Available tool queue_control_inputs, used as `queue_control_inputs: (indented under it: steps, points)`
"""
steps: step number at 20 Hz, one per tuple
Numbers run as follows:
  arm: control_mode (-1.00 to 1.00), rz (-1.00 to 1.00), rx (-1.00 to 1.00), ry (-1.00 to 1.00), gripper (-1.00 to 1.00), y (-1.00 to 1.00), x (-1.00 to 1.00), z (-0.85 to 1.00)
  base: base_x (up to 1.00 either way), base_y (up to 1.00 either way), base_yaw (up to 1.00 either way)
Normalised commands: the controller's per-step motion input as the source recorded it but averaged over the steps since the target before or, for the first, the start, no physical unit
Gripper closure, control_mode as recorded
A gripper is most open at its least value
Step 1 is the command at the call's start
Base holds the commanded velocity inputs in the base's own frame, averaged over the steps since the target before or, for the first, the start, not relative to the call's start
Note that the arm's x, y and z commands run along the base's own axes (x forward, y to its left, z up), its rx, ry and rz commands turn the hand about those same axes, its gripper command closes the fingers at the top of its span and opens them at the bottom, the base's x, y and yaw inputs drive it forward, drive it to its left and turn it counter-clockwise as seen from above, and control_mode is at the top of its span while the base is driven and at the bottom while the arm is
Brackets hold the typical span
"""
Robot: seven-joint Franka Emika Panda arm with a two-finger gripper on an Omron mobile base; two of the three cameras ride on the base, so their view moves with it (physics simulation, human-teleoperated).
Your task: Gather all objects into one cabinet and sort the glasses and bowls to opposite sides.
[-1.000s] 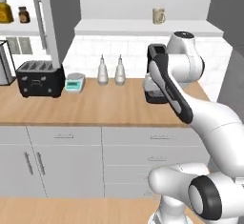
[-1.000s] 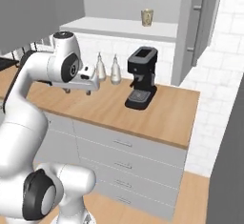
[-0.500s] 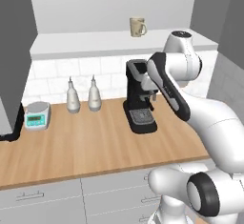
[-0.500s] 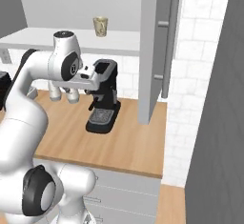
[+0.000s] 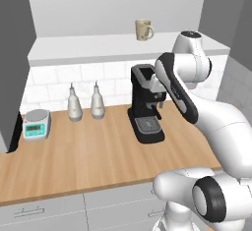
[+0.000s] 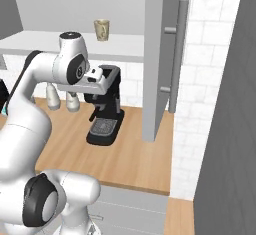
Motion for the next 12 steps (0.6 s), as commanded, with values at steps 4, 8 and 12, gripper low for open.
queue_control_inputs:
  steps: [4, 8, 12]
  points:
    - [1.0, 0.0, 0.0, 0.0, -1.0, 0.0, 0.0, 0.0, 0.93, 0.15, -0.02]
    - [1.0, 0.0, 0.0, 0.0, -1.0, 0.0, 0.0, 0.0, 0.08, 0.0, 0.0]
    - [1.0, 0.0, 0.0, 0.0, -1.0, 0.0, 0.0, 0.0, 0.0, 0.0, 0.0]
